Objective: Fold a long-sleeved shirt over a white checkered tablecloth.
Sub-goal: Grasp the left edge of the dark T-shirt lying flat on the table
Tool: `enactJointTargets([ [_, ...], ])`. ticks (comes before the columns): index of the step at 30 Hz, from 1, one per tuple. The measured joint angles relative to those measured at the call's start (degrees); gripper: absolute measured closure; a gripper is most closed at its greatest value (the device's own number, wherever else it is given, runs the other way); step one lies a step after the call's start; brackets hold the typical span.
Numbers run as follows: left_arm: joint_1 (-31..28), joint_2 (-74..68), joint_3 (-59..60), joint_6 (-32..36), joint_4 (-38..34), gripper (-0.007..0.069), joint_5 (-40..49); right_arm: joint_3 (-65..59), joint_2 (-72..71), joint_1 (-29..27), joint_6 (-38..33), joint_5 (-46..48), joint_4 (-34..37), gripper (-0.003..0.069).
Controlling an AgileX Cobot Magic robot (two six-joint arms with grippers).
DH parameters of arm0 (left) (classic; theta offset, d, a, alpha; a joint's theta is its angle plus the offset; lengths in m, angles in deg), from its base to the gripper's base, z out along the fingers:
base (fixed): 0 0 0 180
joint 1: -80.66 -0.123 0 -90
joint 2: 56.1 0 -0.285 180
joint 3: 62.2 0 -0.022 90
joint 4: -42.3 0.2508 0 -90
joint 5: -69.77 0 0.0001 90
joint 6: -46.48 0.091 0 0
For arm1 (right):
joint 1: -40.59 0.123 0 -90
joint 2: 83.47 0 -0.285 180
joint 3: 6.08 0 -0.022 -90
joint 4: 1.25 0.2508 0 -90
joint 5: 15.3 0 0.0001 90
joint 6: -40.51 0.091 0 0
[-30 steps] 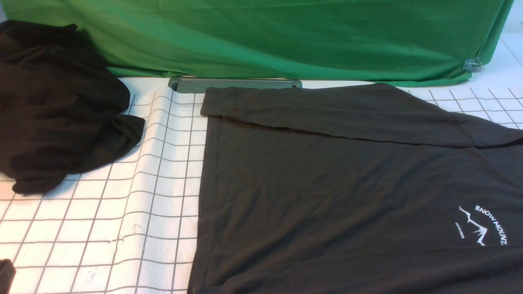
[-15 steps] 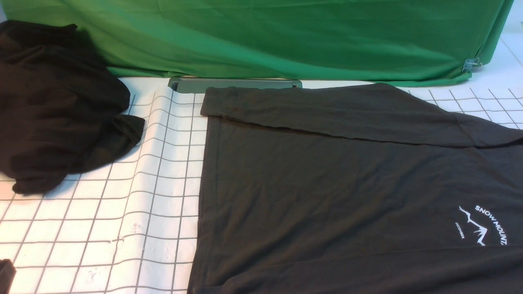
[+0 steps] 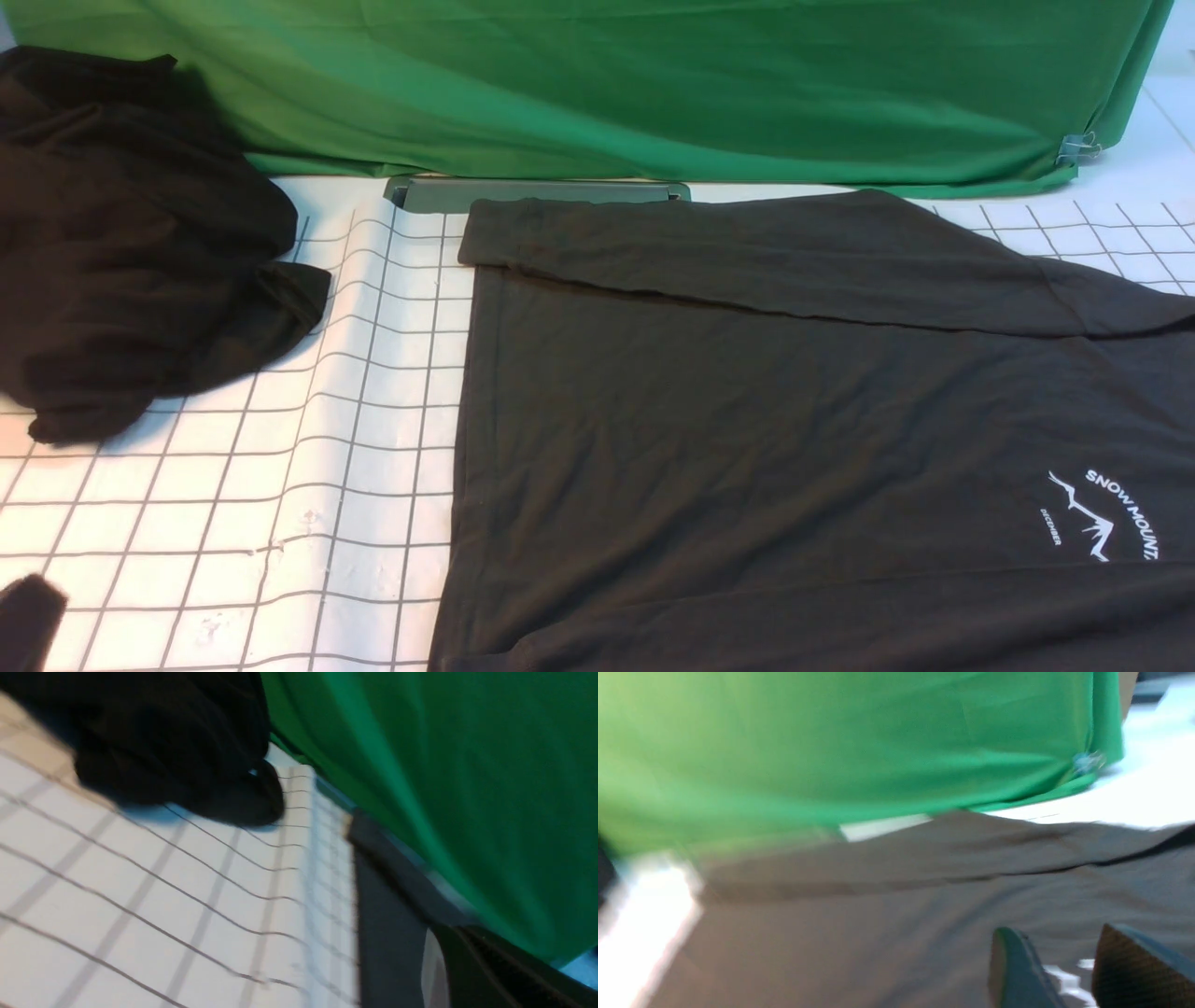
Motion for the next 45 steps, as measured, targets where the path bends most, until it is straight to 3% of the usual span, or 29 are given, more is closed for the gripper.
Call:
enactJointTargets([
  [2, 0.00, 0.00, 0.00, -2.45, -8.35, 0.0623, -0.35, 0.00, 0.00, 0.00, 7.30, -1.09, 1.55, 0.0418],
  [5, 0.00, 0.00, 0.00, -3.86, -14.43, 0.0623, -0.96, 0.00, 0.00, 0.00, 11.83, -1.43, 2.24, 0.0418],
  [14, 0.00, 0.00, 0.00, -4.22, -14.08, 0.0623, -3.12, 0.00, 0.00, 0.00, 14.22, -2.01, 2.73, 0.0446],
  [17, 0.00, 0.00, -1.16, -4.22, -12.53, 0.0623, -3.12, 1.39, 0.00, 0.00, 11.51, -1.26, 2.73, 0.0507],
  [20, 0.00, -0.30, -8.37, -4.22, -3.91, 0.0623, -2.96, 10.36, 0.85, 0.00, 1.77, 0.47, 2.78, 0.0627],
  [26, 0.00, -10.43, -25.20, -3.85, 10.49, 0.0623, 6.16, 27.80, 10.02, 0.00, -14.29, 11.63, 2.73, 0.0651],
  [29, 0.00, -25.95, -36.62, 2.69, 19.11, 0.0623, 22.37, 38.04, 21.82, 0.00, -23.08, 29.77, 2.73, 0.0651],
  [32, 0.00, -37.53, -41.55, 9.33, 20.28, 0.0623, 32.22, 40.75, 29.04, 0.00, -26.09, 39.17, 2.73, 0.0651],
  [35, 0.00, -51.09, -44.64, 18.14, 16.20, 0.0623, 42.33, 41.10, 37.59, 0.00, -28.81, 49.47, 2.54, 0.0648],
  [37, 0.00, -61.21, -44.77, 27.88, 7.53, 0.0623, 48.86, 41.10, 42.83, 0.00, -30.49, 54.12, 2.49, 0.0644],
  [38, 0.08, -61.22, -44.69, 27.88, 6.68, 0.0623, 49.22, 41.10, 42.83, 0.00, -30.61, 54.11, 2.49, 0.0644],
  [39, 1.40, -66.37, -44.24, 33.93, 0.40, 0.0623, 50.59, 41.10, 45.74, 0.00, -31.00, 55.89, 2.49, 0.0642],
  [41, 4.22, -69.39, -43.82, 36.26, -3.78, 0.0623, 49.37, 41.10, 48.04, 0.00, -31.11, 56.40, 2.49, 0.0640],
  [45, 12.99, -73.92, -43.56, 33.15, -1.97, 0.0609, 43.22, 41.10, 49.74, 0.00, -31.16, 55.93, 2.49, 0.0637],
])
